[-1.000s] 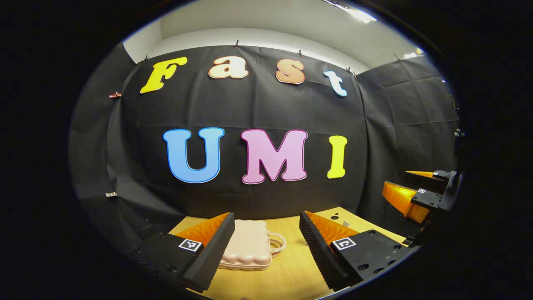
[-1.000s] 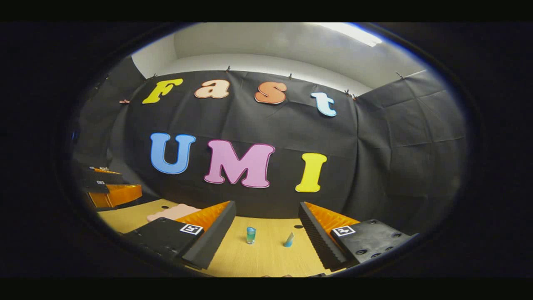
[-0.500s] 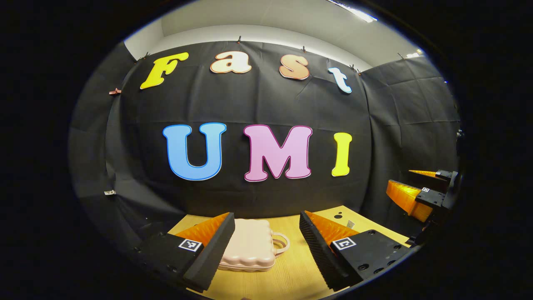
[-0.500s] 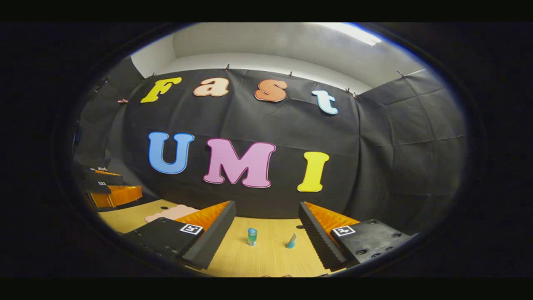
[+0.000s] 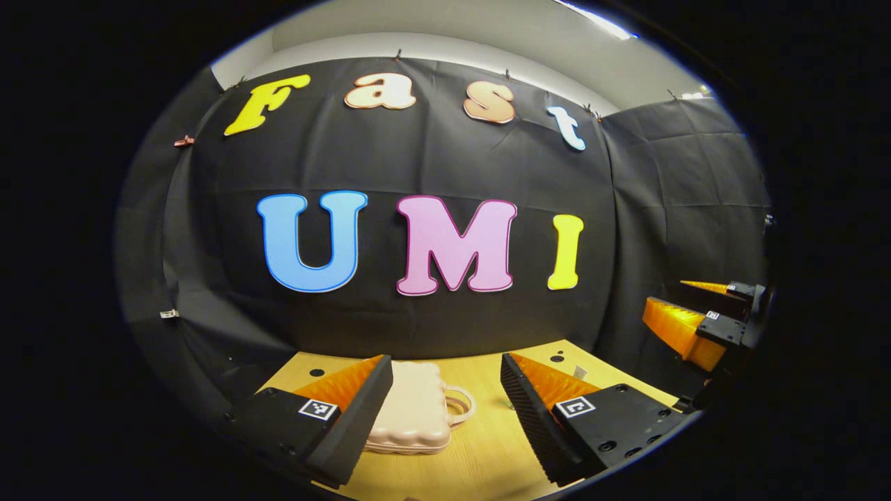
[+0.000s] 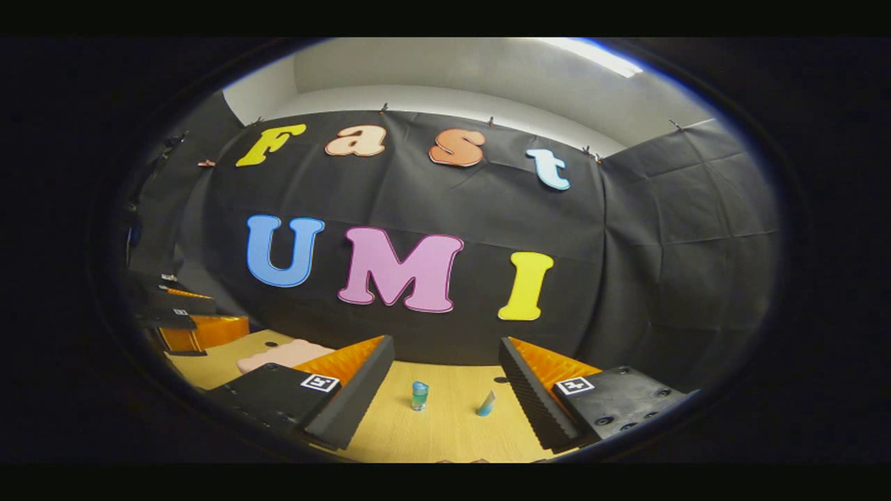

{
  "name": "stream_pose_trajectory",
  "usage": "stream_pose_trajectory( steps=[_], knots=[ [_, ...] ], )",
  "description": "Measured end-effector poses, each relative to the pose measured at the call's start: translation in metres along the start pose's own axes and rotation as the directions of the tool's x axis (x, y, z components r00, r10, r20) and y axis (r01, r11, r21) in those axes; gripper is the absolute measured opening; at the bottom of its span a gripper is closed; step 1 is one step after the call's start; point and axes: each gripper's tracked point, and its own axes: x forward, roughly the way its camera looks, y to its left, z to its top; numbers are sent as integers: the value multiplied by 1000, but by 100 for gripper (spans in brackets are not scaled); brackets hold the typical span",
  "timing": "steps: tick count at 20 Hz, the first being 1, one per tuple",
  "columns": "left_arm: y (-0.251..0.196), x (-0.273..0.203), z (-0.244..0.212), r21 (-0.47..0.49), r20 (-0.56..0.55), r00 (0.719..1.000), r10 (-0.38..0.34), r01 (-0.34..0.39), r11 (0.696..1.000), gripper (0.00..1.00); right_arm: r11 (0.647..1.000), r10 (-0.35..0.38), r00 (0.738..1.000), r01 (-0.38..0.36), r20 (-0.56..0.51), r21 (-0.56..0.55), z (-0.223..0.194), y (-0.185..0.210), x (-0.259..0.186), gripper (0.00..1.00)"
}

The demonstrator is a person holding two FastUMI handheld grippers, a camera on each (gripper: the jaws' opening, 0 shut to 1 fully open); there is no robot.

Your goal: First open the suitcase, pack the skin care products into it, and then close the suitcase.

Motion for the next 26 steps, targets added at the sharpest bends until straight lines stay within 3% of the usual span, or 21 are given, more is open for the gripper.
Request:
stream_pose_trajectory(
  steps=[6, 12, 17, 20, 26],
  knots=[
    [-33, 82, -27, -15, -78, 994, -78, 77, 997, 98, 1000, 1, 1000, -1, -9, -7, -7, -13, 25, 94],
    [-65, 171, -101, 24, -244, 963, -109, 119, 993, 98, 1000, 20, 999, -20, -36, -14, -36, -29, 60, 96],
    [-82, 225, -179, 5, -408, 906, -111, 124, 992, 99, 999, 38, 991, -34, -131, 35, -86, -42, 88, 96],
    [-86, 248, -216, 23, -479, 874, -78, 101, 995, 99, 998, 51, 981, -41, -187, 57, -114, -51, 99, 96],
    [-78, 272, -273, 65, -618, 784, 56, -20, 998, 96, 997, 60, 963, -44, -262, 69, -153, -80, 115, 96]
  ],
)
